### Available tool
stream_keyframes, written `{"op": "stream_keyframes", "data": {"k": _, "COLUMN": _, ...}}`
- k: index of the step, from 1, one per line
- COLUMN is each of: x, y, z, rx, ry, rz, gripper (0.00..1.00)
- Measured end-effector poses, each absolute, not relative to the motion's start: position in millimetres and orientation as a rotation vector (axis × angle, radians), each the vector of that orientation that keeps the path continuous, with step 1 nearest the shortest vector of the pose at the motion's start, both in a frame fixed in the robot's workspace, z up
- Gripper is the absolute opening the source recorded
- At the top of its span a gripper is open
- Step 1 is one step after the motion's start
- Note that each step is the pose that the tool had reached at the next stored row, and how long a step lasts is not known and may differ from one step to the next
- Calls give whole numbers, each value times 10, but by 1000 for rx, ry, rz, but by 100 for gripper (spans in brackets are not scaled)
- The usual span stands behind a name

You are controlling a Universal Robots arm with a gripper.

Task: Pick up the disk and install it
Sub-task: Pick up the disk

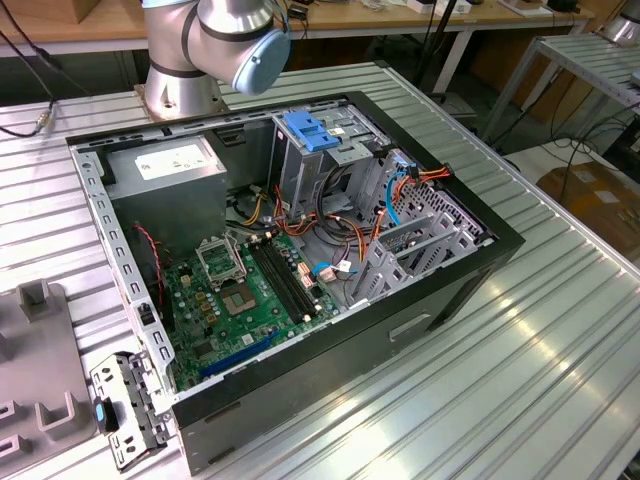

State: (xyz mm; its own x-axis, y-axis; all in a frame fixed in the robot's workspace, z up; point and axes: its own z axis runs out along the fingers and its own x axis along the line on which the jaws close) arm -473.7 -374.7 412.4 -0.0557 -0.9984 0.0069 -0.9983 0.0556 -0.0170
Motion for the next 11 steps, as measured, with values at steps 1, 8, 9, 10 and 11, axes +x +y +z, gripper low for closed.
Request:
{"op": "stream_keyframes", "data": {"k": 1, "x": -4737, "y": -3747, "z": 4147, "rx": -2154, "ry": 2277, "rz": -27, "gripper": 37}}
{"op": "stream_keyframes", "data": {"k": 8, "x": -4738, "y": -3747, "z": 4389, "rx": -2154, "ry": 2278, "rz": -27, "gripper": 37}}
{"op": "stream_keyframes", "data": {"k": 9, "x": -4738, "y": -3747, "z": 4445, "rx": -2154, "ry": 2277, "rz": -27, "gripper": 37}}
{"op": "stream_keyframes", "data": {"k": 10, "x": -4738, "y": -3747, "z": 4467, "rx": -2154, "ry": 2278, "rz": -27, "gripper": 37}}
{"op": "stream_keyframes", "data": {"k": 11, "x": -4738, "y": -3747, "z": 4492, "rx": -2154, "ry": 2278, "rz": -27, "gripper": 37}}
